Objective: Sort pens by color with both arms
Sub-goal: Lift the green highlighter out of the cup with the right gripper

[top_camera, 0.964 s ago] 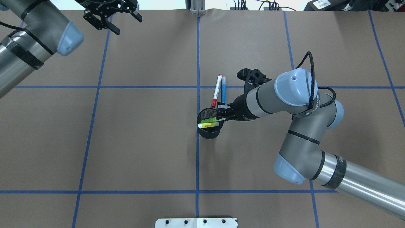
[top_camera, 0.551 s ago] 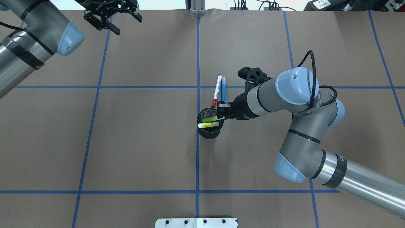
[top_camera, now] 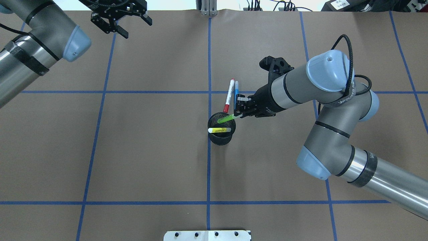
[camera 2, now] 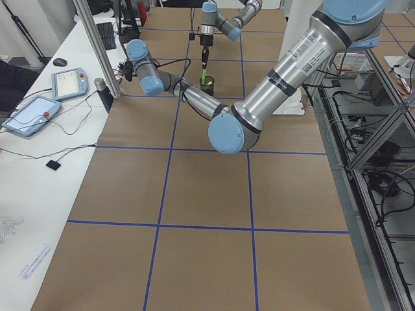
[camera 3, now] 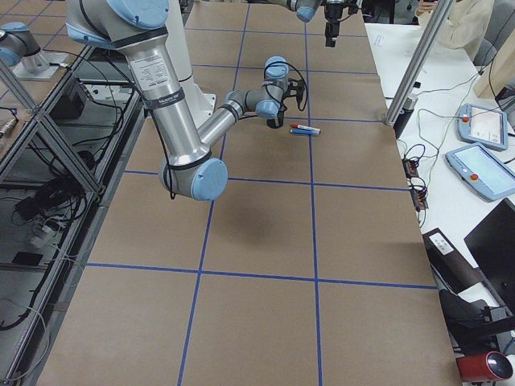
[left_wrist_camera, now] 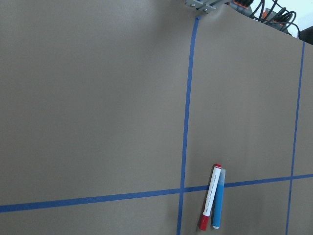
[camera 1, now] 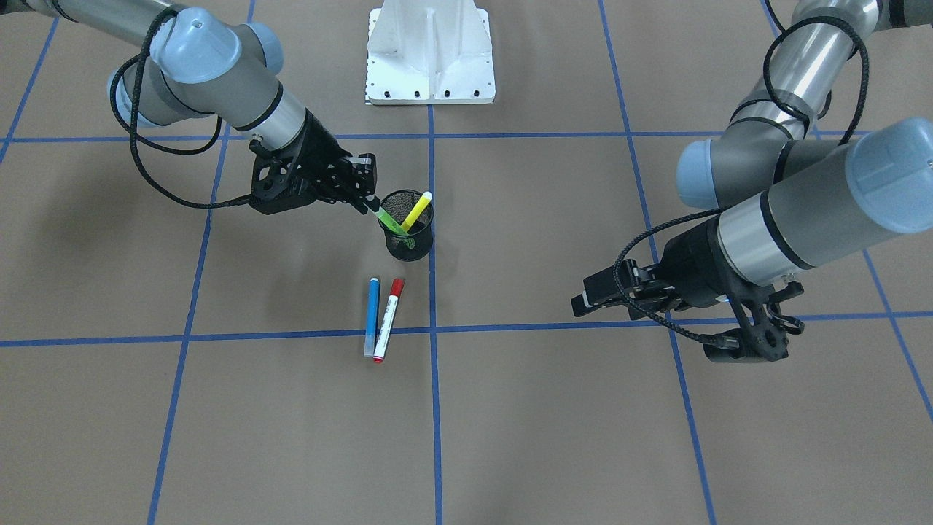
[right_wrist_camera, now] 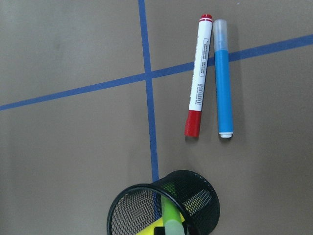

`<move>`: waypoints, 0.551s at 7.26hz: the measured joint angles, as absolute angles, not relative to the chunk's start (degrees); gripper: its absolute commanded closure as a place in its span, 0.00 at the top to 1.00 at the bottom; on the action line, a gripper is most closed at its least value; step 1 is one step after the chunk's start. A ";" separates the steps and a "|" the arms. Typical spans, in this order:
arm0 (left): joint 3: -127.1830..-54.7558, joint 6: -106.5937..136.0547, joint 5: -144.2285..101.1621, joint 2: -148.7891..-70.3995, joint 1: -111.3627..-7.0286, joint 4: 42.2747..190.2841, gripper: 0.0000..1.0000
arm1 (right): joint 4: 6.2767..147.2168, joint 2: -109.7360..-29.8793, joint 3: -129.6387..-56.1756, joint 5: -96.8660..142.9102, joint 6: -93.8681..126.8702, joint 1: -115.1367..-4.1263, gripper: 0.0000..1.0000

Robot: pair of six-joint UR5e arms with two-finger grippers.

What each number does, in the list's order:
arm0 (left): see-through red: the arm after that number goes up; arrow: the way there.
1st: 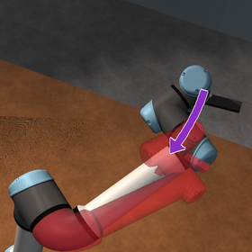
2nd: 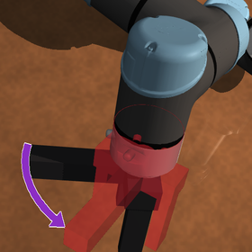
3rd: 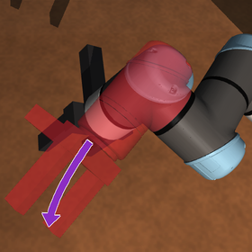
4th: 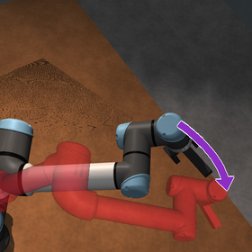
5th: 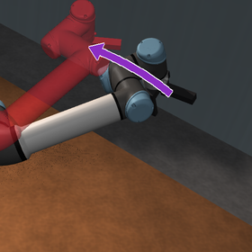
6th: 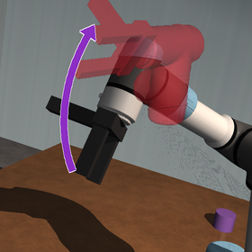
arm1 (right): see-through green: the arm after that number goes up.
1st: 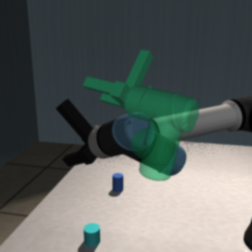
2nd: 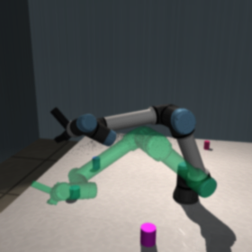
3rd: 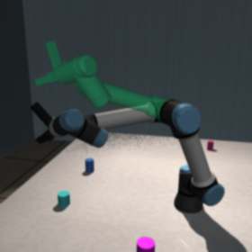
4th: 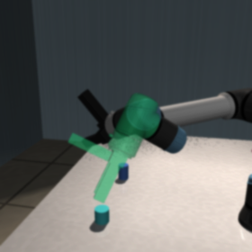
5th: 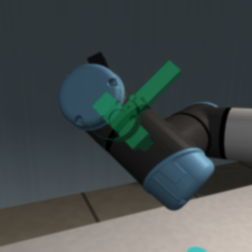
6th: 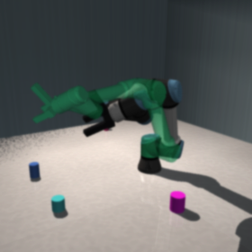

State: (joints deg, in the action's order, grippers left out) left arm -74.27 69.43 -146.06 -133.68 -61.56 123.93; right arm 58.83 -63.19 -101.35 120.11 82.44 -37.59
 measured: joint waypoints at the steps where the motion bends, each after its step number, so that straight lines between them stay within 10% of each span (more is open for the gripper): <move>1: -74.27 69.43 -145.73 -133.68 -61.38 123.92 0.99 | 60.58 -63.08 -102.67 120.60 82.44 -37.94 0.10; 4: -74.27 69.49 -144.59 -133.70 -60.54 123.93 0.99 | 62.40 -62.83 -104.57 126.91 82.50 -42.89 0.10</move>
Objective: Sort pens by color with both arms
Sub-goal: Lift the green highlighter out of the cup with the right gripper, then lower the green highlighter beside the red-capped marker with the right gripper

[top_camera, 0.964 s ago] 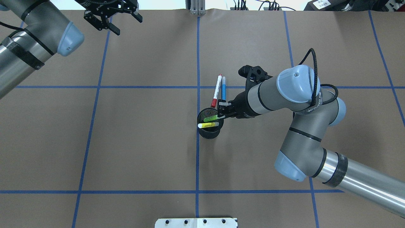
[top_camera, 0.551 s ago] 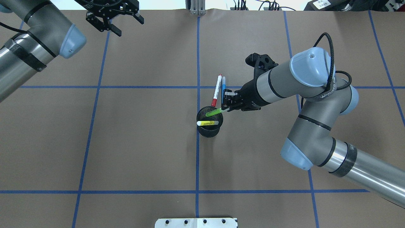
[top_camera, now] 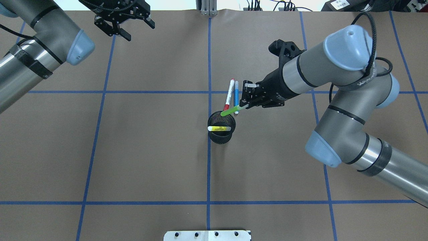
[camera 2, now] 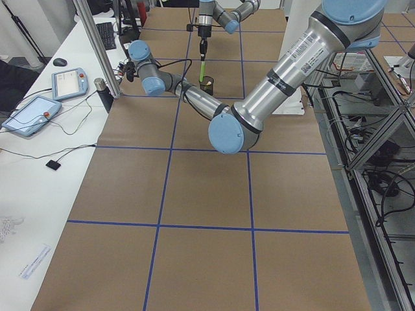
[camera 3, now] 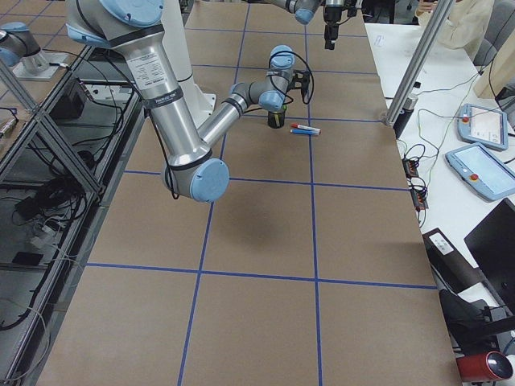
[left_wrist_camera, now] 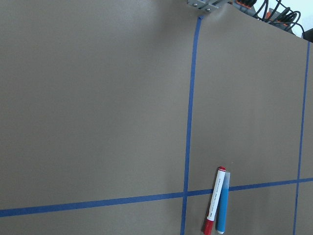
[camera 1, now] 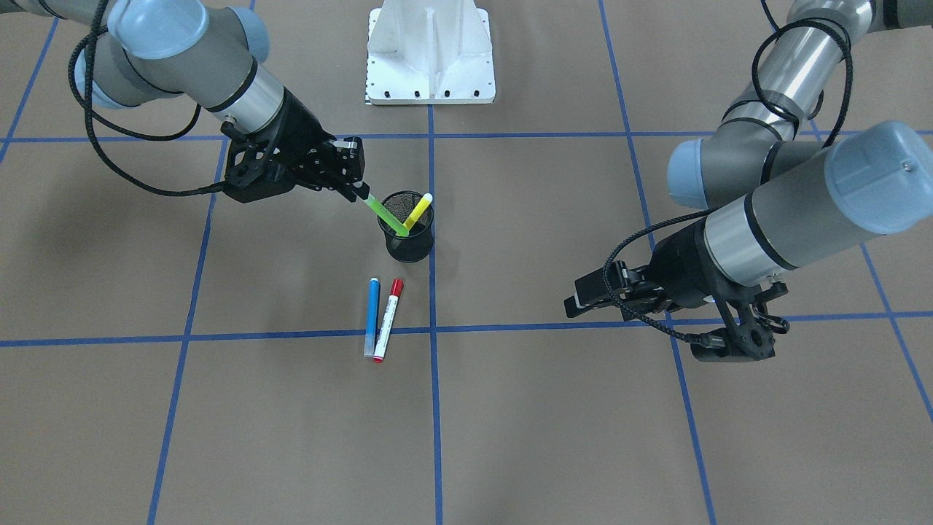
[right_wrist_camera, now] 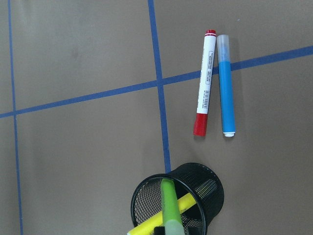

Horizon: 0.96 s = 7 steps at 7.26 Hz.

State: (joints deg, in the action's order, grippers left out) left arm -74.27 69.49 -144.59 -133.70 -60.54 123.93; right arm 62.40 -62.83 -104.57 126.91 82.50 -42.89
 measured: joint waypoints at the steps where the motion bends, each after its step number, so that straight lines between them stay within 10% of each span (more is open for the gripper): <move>1: -74.27 69.51 -143.91 -133.74 -60.16 123.93 0.99 | 62.48 -62.70 -104.95 129.47 82.56 -45.07 0.10; 7: -83.57 70.12 -143.41 -129.56 -57.95 121.04 0.99 | 71.38 -52.43 -97.87 111.19 92.41 -43.55 0.10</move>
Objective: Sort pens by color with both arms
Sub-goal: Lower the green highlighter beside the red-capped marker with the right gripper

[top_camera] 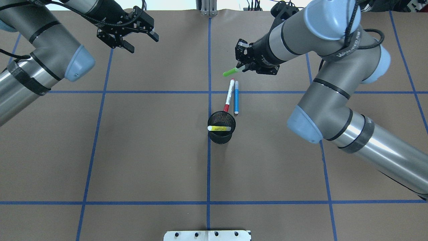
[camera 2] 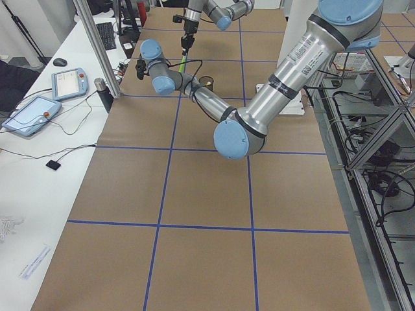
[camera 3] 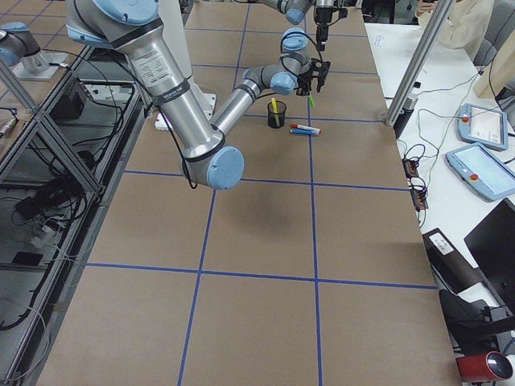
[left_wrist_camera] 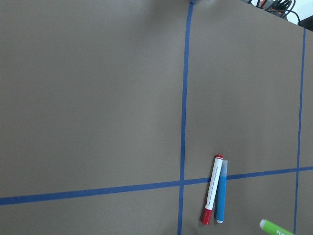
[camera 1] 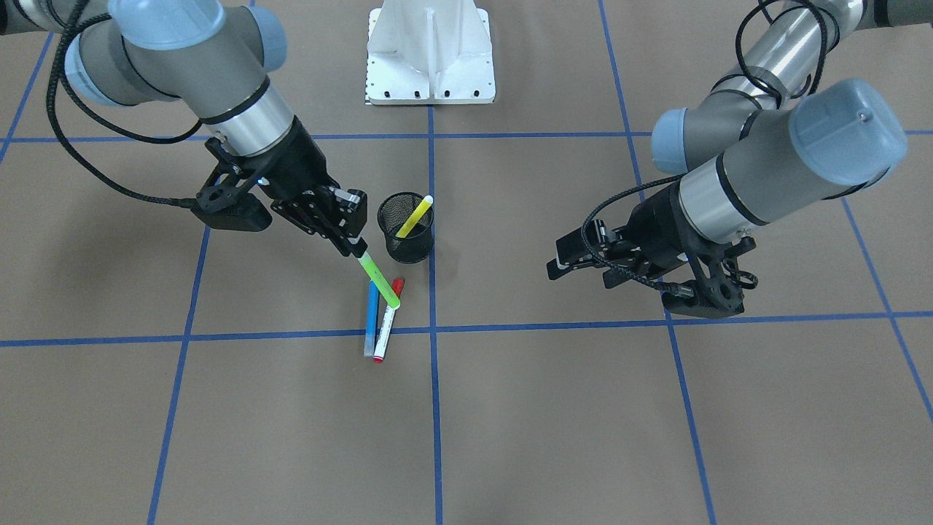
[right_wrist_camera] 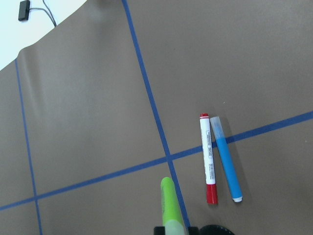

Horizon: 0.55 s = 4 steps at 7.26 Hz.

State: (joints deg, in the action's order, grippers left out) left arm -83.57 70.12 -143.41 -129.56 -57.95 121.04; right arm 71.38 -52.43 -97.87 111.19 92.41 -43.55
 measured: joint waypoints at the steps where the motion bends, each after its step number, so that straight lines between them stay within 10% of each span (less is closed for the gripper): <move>1: -85.32 70.13 -143.38 -129.15 -57.55 119.58 0.99 | 71.50 -49.57 -93.58 107.63 93.48 -41.83 0.09; 4: -86.44 70.14 -143.35 -128.89 -57.27 118.38 0.99 | 70.99 -44.15 -82.86 100.49 94.02 -37.45 0.08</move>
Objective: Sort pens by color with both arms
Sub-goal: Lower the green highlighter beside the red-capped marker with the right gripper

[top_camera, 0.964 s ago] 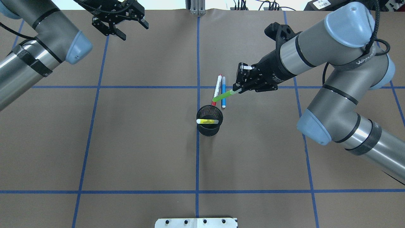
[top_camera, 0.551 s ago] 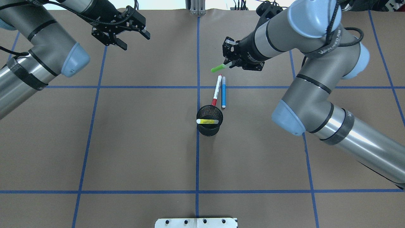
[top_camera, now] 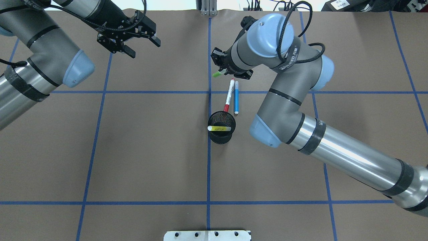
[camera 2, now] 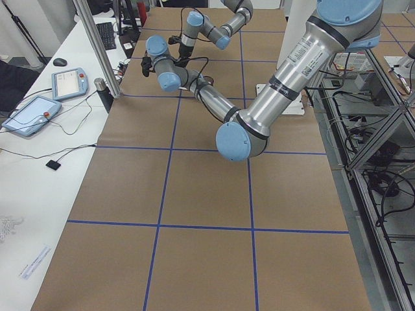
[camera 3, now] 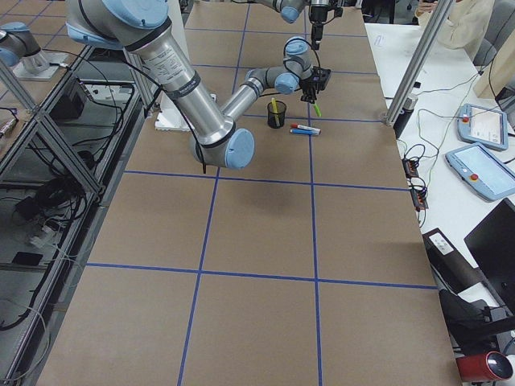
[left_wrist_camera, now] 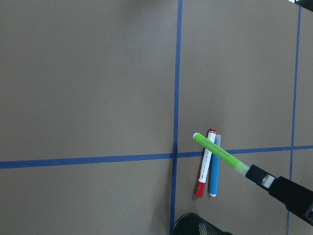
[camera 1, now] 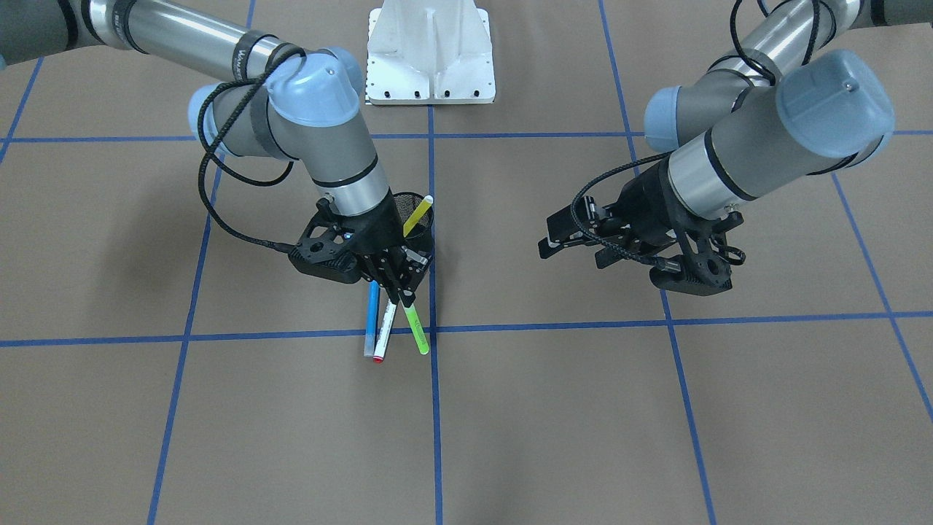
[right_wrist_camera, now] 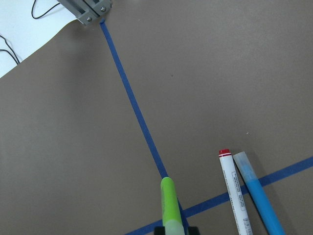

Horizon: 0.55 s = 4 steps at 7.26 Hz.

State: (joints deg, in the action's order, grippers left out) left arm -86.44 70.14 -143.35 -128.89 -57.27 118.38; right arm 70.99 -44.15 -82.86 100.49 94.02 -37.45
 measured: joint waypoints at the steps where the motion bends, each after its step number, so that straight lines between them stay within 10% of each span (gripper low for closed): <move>1: -86.46 70.14 -143.35 -128.86 -57.18 118.35 0.99 | 70.97 -43.83 -81.46 99.94 93.59 -37.03 0.08; 4: -86.48 70.14 -143.27 -128.78 -56.89 118.37 0.99 | 71.01 -43.75 -80.61 99.68 92.51 -36.45 0.17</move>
State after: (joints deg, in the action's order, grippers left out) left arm -86.48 70.14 -143.27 -128.78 -56.89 118.37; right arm 71.01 -43.75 -80.61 99.68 92.51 -36.45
